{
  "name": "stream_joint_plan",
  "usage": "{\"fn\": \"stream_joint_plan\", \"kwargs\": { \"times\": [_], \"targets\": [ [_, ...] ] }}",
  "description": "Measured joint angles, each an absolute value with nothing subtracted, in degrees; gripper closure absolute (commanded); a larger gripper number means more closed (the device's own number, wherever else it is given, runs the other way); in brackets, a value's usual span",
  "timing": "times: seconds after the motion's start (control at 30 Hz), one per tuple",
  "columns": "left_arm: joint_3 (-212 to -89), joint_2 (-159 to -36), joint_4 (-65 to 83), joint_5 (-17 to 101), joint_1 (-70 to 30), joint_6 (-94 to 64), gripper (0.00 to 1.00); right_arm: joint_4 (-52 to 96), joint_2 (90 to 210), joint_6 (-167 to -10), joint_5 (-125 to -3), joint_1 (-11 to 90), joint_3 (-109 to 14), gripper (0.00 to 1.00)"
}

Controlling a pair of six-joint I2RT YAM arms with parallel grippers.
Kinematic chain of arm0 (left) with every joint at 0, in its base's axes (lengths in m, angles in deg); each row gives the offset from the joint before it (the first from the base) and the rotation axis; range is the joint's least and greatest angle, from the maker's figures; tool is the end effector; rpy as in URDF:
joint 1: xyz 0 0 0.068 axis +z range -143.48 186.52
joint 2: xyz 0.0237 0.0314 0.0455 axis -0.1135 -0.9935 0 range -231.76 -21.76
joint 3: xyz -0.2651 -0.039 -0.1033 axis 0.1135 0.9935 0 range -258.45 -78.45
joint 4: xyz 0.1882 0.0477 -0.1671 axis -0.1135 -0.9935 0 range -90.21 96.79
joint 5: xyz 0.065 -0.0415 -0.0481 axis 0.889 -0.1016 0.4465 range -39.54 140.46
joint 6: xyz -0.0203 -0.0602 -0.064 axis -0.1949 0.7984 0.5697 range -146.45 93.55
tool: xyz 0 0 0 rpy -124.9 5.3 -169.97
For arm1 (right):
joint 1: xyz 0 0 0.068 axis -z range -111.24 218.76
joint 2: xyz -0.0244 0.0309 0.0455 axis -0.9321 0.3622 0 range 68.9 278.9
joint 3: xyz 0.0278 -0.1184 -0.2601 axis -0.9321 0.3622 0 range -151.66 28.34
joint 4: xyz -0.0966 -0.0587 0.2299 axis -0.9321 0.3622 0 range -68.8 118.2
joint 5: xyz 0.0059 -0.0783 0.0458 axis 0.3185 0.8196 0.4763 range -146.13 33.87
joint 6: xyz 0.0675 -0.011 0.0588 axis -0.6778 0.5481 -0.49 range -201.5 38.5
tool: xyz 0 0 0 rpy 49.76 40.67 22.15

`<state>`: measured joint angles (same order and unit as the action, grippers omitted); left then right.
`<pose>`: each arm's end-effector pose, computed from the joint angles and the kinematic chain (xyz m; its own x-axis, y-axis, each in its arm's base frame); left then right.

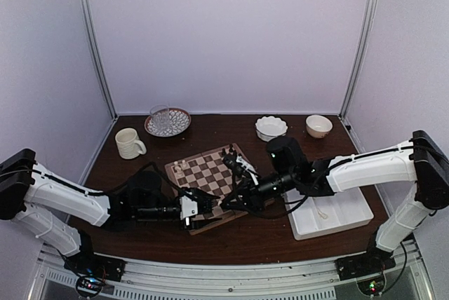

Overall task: Set up the chess pieces on the board
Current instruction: Pass from the right arm to the left

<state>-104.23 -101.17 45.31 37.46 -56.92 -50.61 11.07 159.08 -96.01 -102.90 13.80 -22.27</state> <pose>0.1207 -0.2820 0.1907 0.2900 0.3116 -0.9049 0.9315 0.1250 0.3416 0.1562 0.3253 0.2225 -0.5048 -0.4212 -0.7535 -0.8250 -0.0213 0.5647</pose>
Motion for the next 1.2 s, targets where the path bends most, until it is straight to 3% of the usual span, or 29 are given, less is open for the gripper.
{"fn": "stream_joint_plan", "kwargs": {
  "times": [0.17, 0.37, 0.93, 1.2],
  "targets": [
    [-104.2, -101.2, 45.3, 37.4, -56.9, -50.6, 0.41, 11.1, 159.8, -96.0, -102.9, 13.7, -22.3, 0.86],
    [-104.2, -101.2, 45.3, 37.3, -57.2, -50.7, 0.56, 11.1, 160.6, -96.0, -103.1, 13.4, -22.3, 0.86],
    [-104.4, -101.2, 45.2, 37.7, -57.4, -51.5, 0.83, 10.7, 160.6, -96.5, -104.2, 13.2, -22.3, 0.85],
    [-104.4, -100.8, 45.1, 38.4, -57.5, -51.8, 0.86, 10.6, 160.6, -96.6, -104.3, 13.2, -22.3, 0.78]
  ]
}}
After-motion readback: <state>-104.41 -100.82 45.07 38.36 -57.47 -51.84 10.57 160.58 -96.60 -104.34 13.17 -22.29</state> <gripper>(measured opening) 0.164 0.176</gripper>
